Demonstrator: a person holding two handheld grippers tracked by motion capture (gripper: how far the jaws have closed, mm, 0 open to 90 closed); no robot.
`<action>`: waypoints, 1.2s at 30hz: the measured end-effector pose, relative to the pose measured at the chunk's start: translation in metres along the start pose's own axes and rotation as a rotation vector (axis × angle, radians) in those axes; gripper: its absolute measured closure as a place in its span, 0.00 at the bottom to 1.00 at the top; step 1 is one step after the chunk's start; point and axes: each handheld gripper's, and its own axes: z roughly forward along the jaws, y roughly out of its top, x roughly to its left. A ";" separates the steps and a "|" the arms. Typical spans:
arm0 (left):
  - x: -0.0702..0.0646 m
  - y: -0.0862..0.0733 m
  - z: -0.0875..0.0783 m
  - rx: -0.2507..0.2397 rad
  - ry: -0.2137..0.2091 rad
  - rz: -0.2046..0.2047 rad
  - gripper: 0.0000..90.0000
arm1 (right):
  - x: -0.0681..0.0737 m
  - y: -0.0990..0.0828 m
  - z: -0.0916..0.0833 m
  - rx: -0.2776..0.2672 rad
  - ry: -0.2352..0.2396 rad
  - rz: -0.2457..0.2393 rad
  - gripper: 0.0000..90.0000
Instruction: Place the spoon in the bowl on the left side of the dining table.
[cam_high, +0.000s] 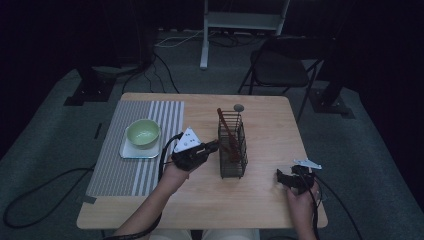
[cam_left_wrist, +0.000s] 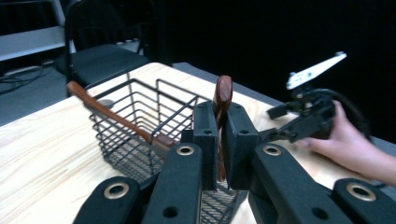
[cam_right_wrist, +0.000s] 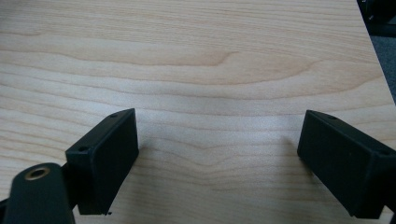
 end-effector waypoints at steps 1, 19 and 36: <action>0.001 0.002 -0.002 0.005 -0.017 0.000 0.95 | 0.000 0.000 0.000 0.000 0.000 -0.001 0.13; 0.009 0.028 -0.028 -0.072 -0.002 -0.015 0.95 | 0.000 0.000 0.000 0.000 -0.001 -0.001 0.13; 0.025 0.047 -0.060 -0.167 0.123 0.001 0.95 | 0.000 0.000 0.000 0.001 0.000 0.000 0.13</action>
